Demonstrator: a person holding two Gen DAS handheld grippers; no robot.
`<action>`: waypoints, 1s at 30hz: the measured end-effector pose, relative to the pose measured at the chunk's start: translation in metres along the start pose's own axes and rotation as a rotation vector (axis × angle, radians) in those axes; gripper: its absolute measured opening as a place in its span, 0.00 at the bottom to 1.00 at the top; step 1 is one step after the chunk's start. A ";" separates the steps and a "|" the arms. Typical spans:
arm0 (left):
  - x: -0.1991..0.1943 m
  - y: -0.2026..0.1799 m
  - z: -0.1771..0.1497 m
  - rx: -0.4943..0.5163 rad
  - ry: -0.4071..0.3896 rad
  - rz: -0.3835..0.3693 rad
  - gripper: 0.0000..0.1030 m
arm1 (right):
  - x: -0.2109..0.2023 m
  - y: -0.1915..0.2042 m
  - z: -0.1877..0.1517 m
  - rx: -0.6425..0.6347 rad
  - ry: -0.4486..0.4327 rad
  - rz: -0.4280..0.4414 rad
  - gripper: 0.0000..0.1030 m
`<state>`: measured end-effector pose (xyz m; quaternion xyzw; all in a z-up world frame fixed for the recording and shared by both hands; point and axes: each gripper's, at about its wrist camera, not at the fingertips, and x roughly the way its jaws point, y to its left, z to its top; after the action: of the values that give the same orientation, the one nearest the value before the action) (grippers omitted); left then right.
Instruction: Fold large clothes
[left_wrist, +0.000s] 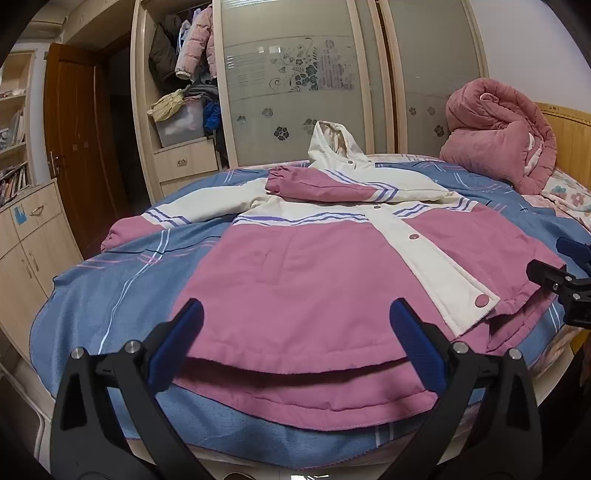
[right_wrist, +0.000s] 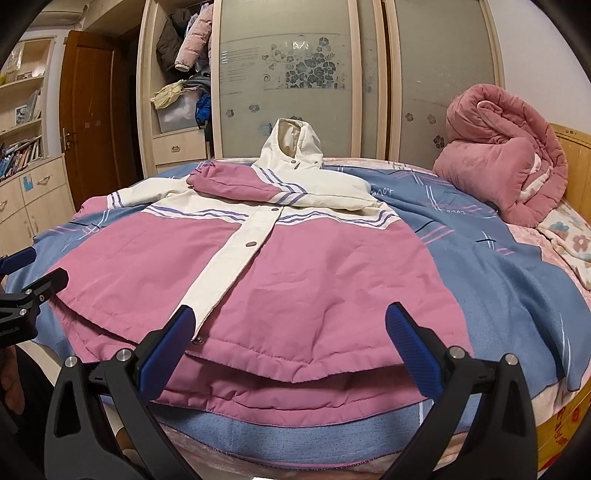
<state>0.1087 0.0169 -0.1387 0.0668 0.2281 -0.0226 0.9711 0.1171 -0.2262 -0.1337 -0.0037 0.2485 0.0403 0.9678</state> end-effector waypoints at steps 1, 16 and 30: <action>0.001 0.000 0.000 -0.003 0.000 -0.001 0.98 | 0.000 0.000 0.000 0.000 0.000 0.000 0.99; 0.007 -0.005 0.002 0.002 0.008 -0.023 0.98 | -0.001 0.001 0.002 0.012 -0.002 0.021 0.99; 0.071 0.229 0.069 -0.523 0.146 -0.135 0.98 | 0.004 -0.006 0.005 0.040 0.010 0.046 0.99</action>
<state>0.2190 0.2330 -0.0820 -0.1998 0.2994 -0.0229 0.9327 0.1233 -0.2318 -0.1318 0.0212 0.2540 0.0577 0.9653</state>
